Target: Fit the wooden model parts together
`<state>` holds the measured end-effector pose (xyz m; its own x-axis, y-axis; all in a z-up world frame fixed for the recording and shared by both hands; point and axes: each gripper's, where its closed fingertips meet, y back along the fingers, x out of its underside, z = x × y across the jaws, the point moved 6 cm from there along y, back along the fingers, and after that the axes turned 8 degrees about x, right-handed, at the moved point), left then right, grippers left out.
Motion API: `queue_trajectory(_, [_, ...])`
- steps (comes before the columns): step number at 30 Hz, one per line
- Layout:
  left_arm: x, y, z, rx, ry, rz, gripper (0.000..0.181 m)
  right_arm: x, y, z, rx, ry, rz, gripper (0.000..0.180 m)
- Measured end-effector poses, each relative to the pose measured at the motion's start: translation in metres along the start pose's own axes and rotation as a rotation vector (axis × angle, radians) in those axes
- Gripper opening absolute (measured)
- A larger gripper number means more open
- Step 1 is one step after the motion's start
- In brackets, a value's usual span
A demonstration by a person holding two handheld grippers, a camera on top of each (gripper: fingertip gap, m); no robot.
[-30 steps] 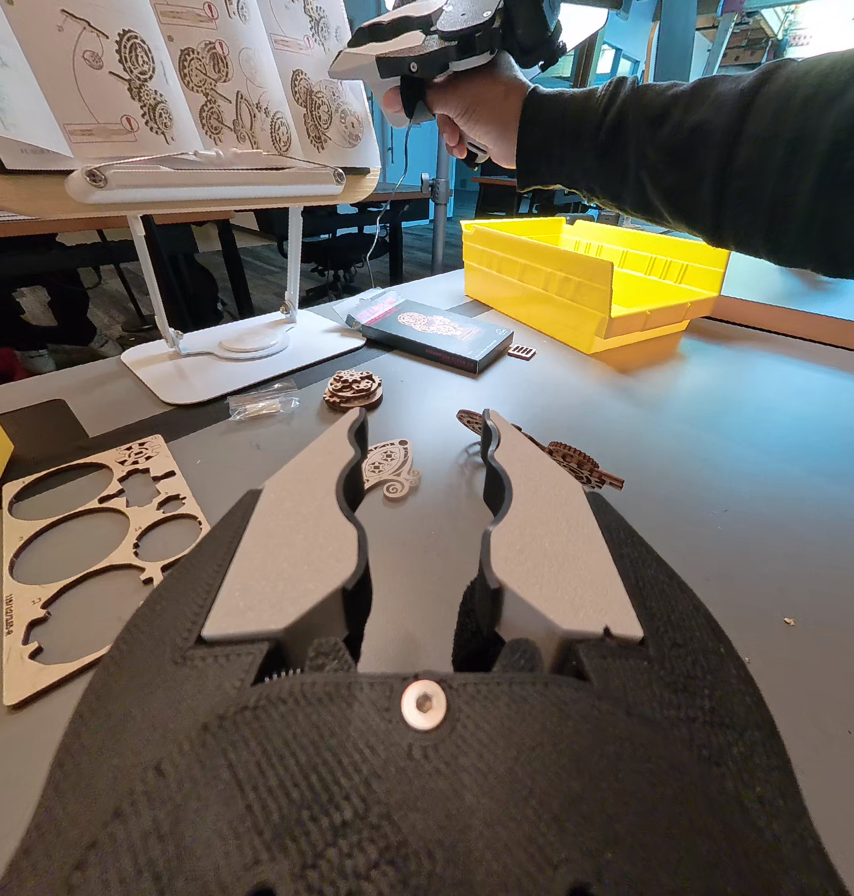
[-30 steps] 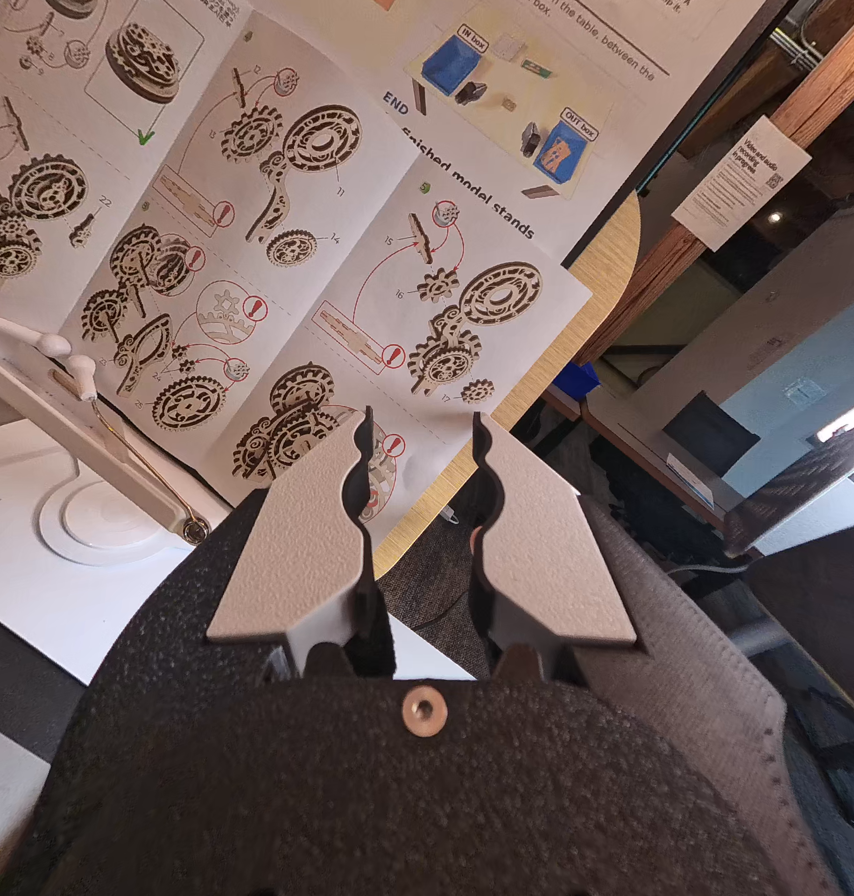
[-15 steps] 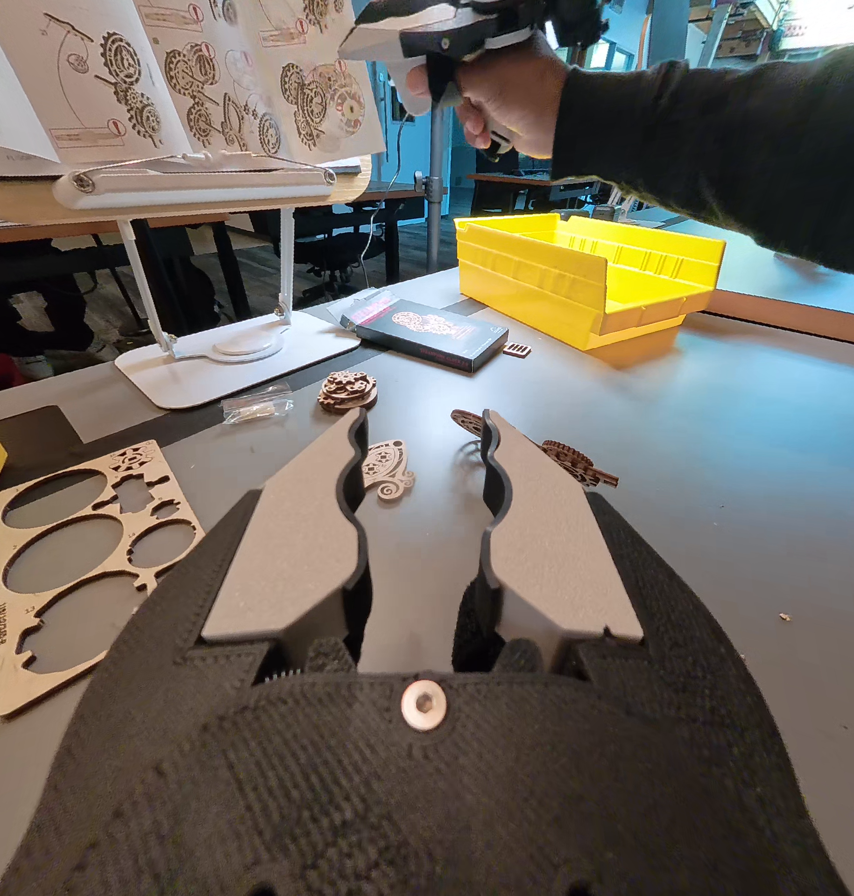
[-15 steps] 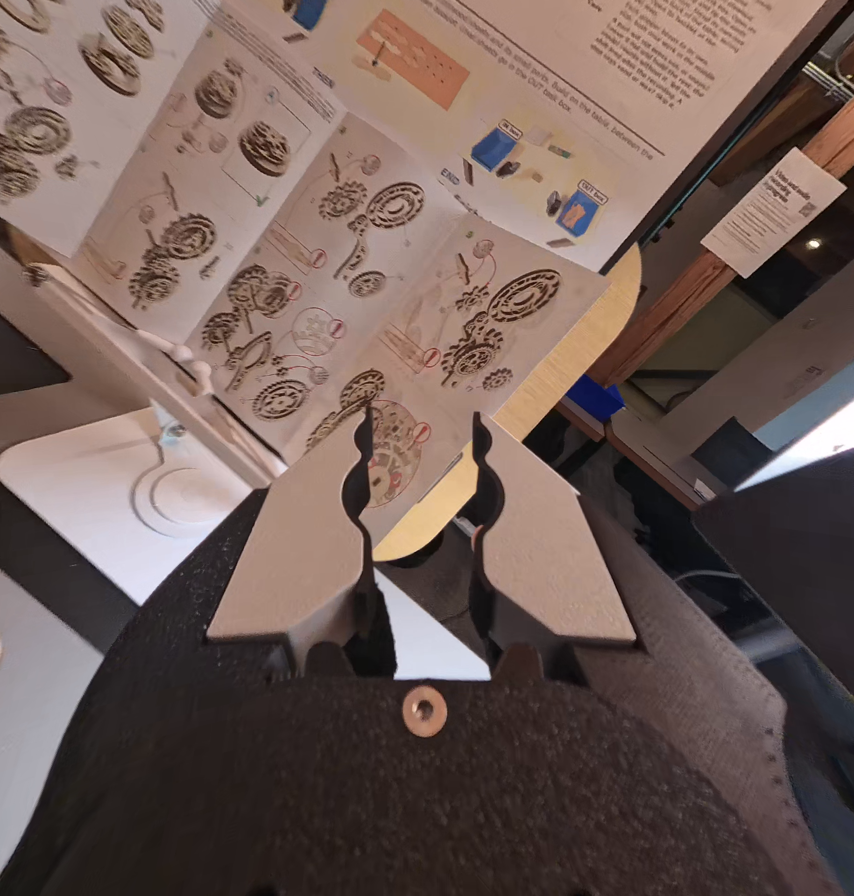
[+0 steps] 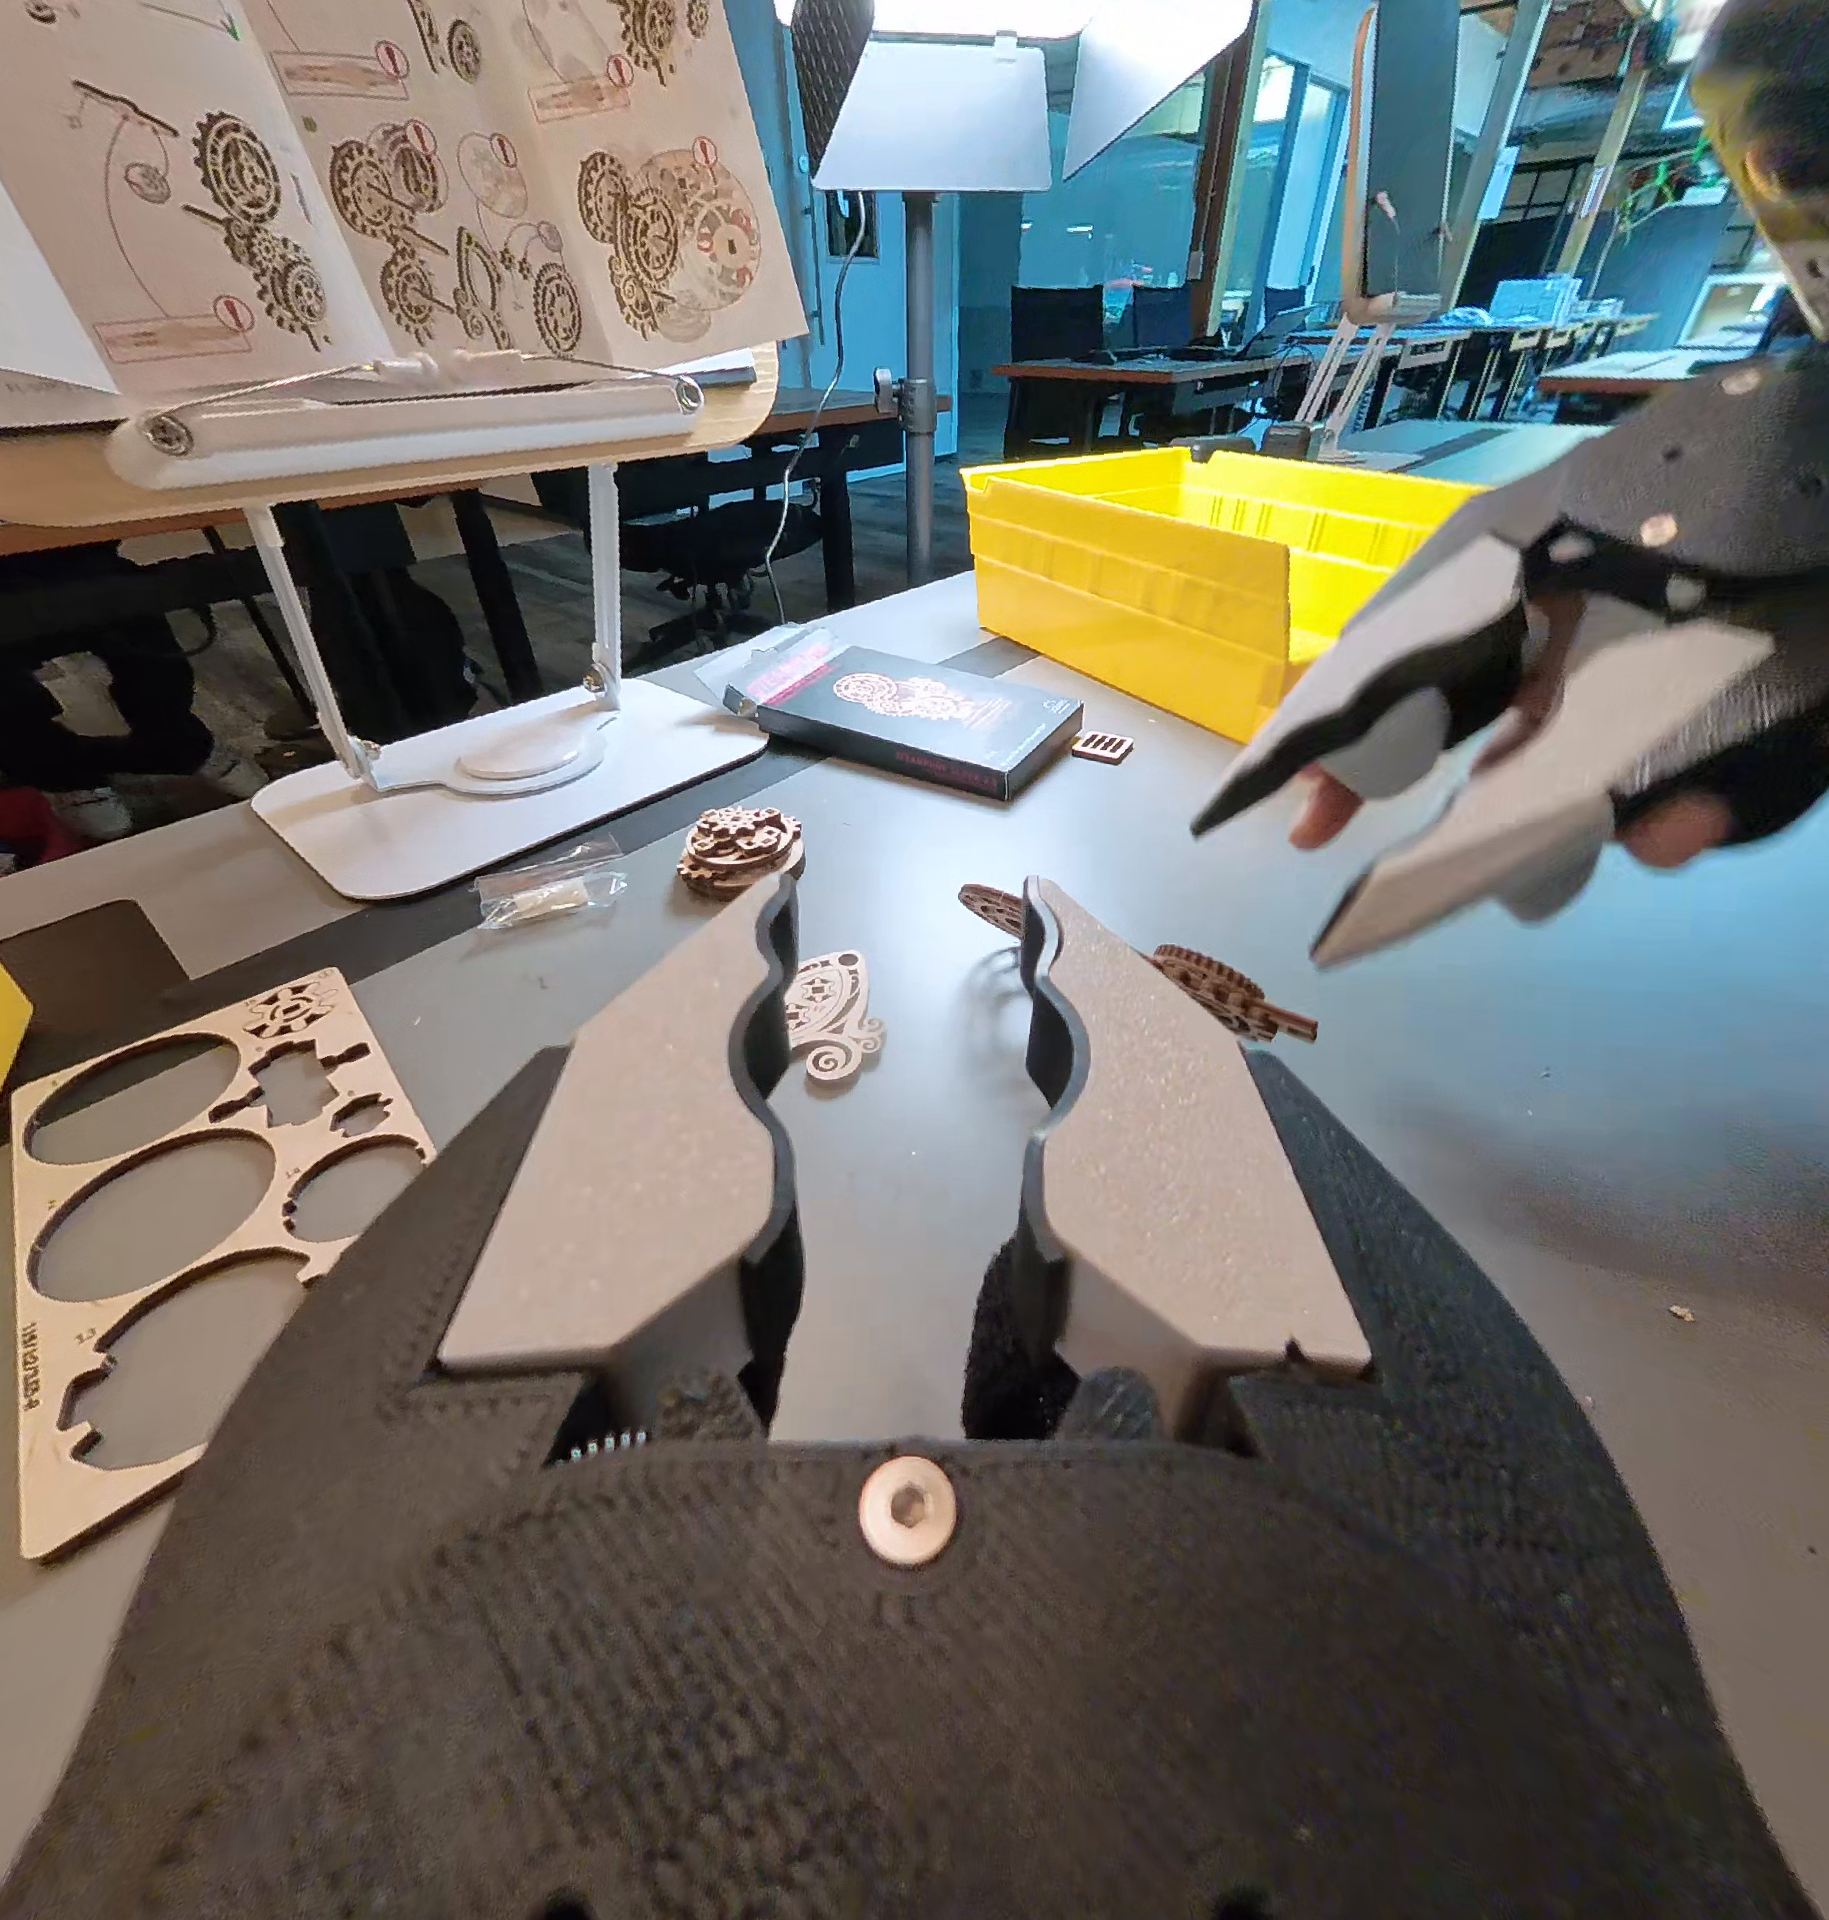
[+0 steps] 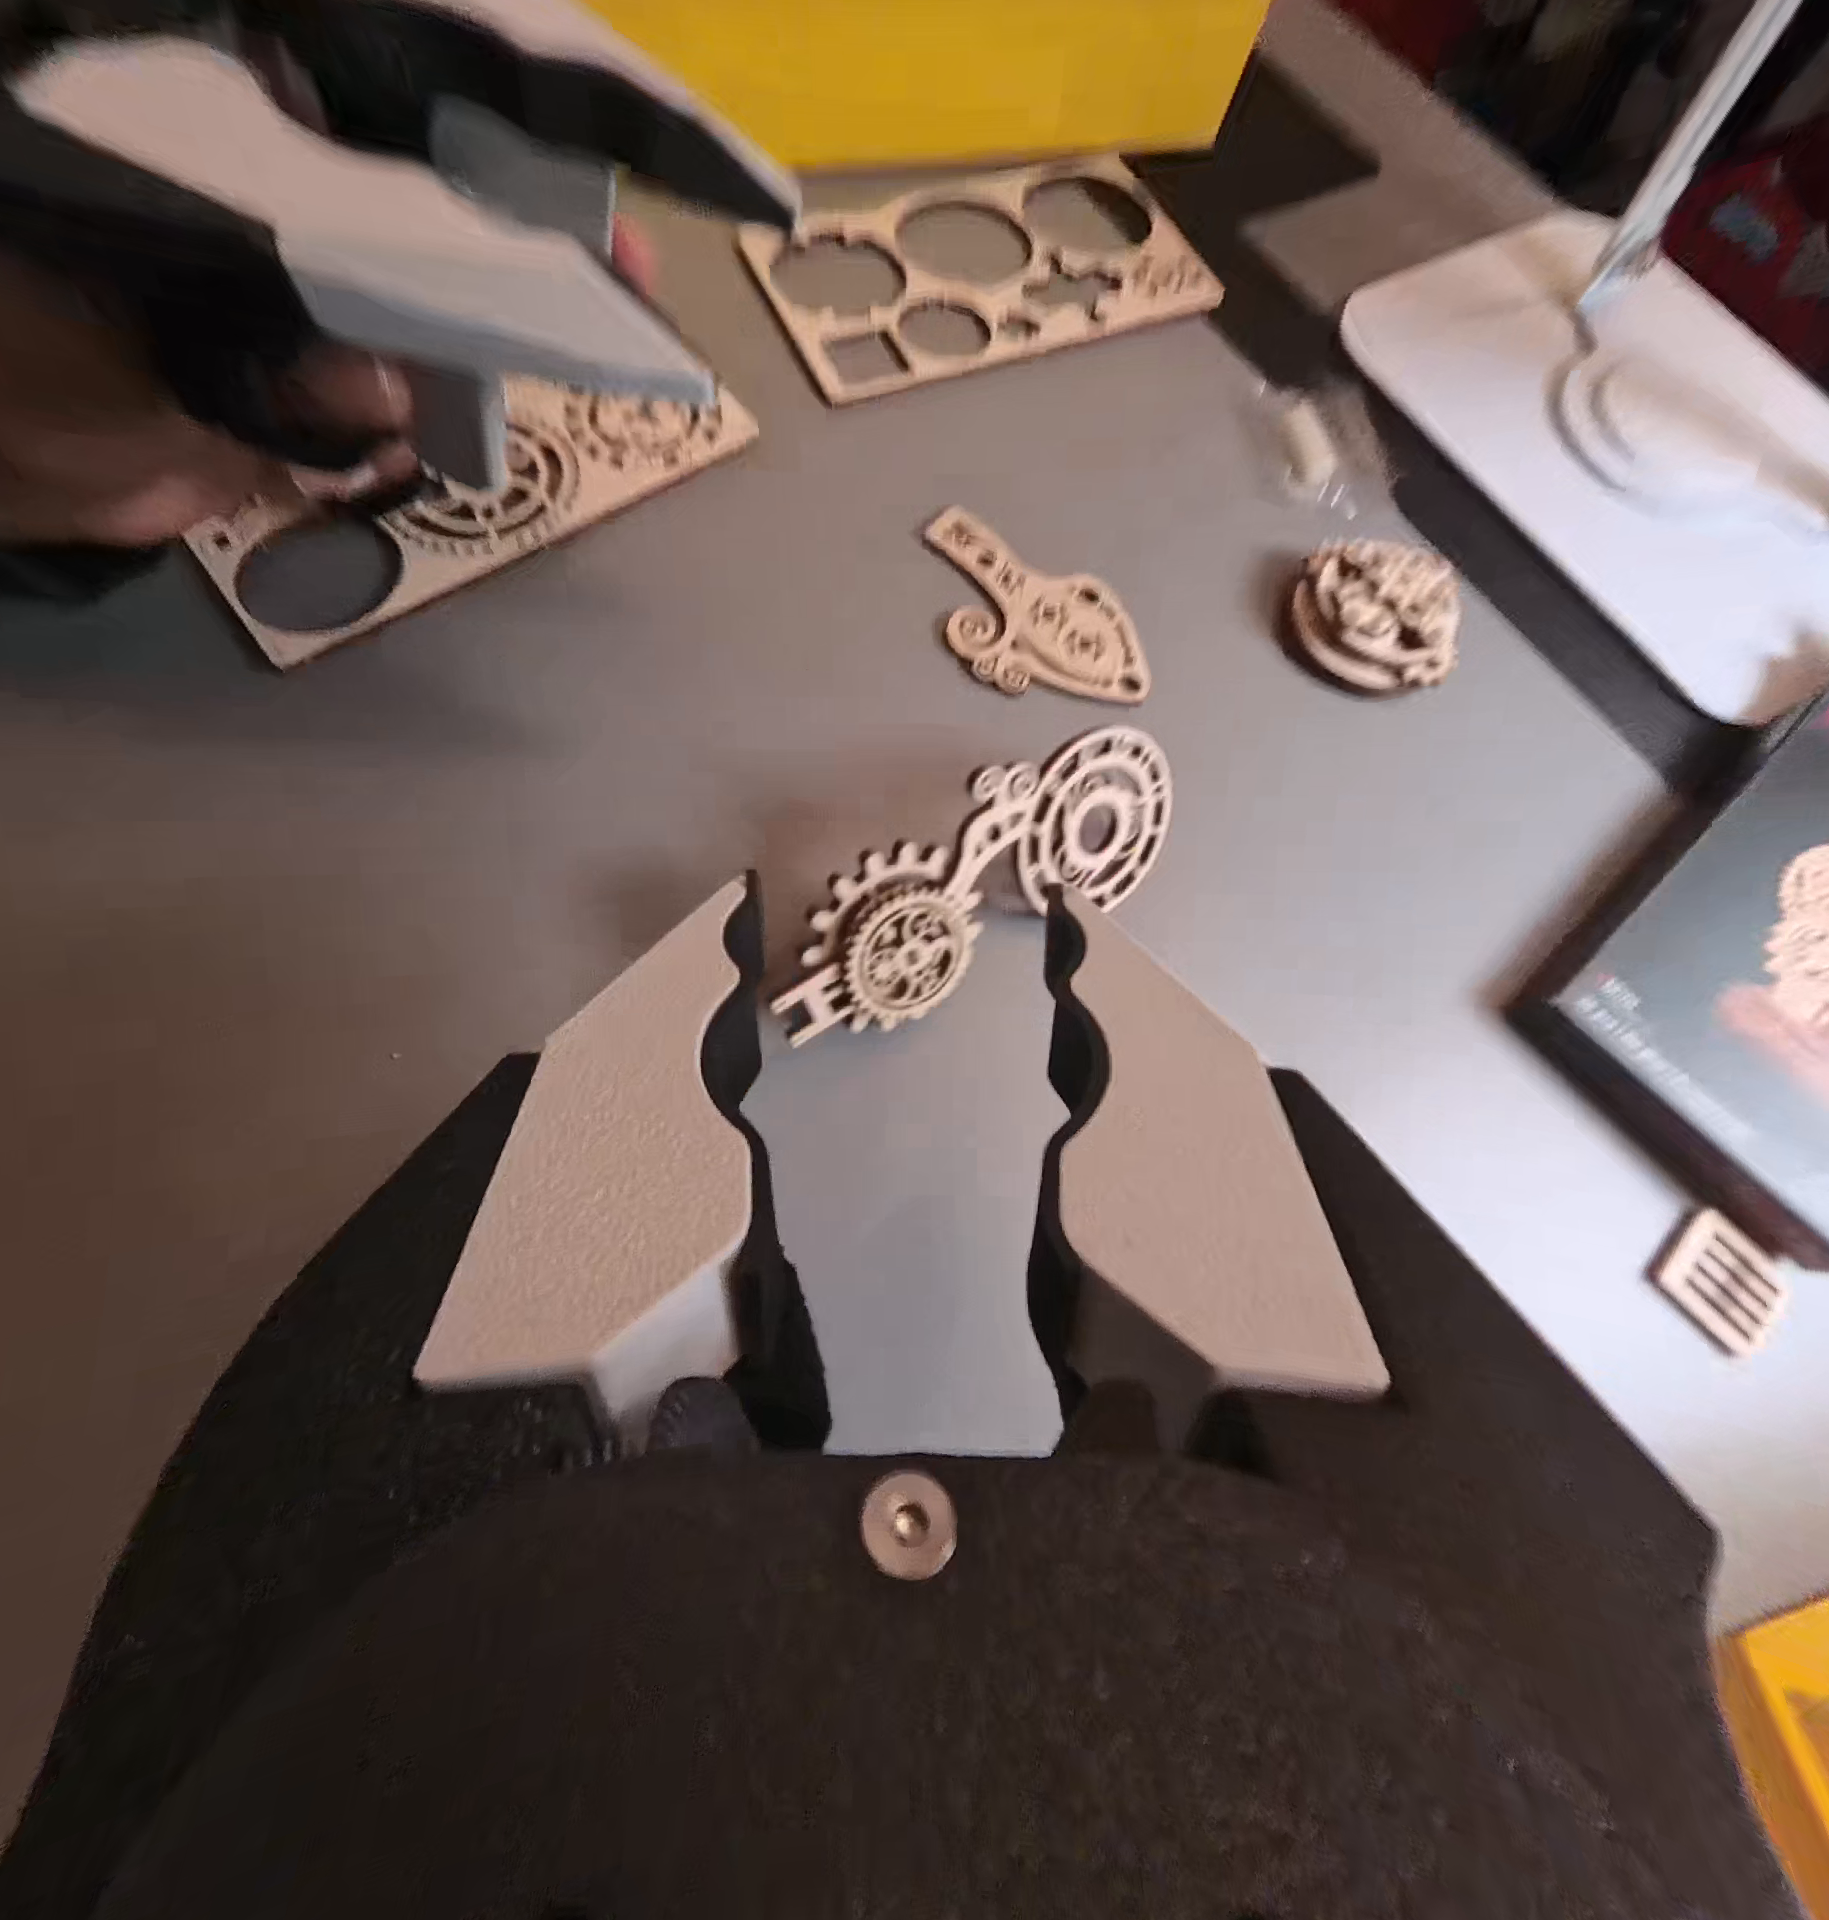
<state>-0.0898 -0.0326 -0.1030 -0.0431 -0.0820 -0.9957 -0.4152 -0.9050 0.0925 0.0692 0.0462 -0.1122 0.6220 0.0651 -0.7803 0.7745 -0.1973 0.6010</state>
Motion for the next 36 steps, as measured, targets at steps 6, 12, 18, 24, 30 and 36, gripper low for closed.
queue_trajectory(6, [0.004,0.001,-0.003,-0.020,-0.041,0.037,0.040,0.022,-0.029,0.010,0.080,-0.051,0.097,0.062])
queue_trajectory(12, [0.001,0.001,-0.005,-0.014,-0.059,0.038,0.039,0.032,-0.028,0.010,0.037,-0.102,0.089,0.038])
queue_trajectory(18, [0.000,0.000,-0.009,0.005,-0.069,0.041,0.039,0.041,-0.013,0.017,0.073,-0.164,0.102,0.038])
queue_trajectory(24, [0.000,-0.002,-0.013,0.022,-0.074,0.045,0.040,0.050,-0.006,0.012,0.198,-0.187,0.099,0.036])
queue_trajectory(30, [0.000,-0.001,-0.012,0.016,-0.076,0.045,0.039,0.049,-0.011,0.012,0.195,-0.191,0.051,0.037])
queue_trajectory(36, [0.003,-0.005,-0.012,0.032,-0.068,0.057,0.040,0.053,-0.008,0.007,0.198,-0.193,0.019,0.041])
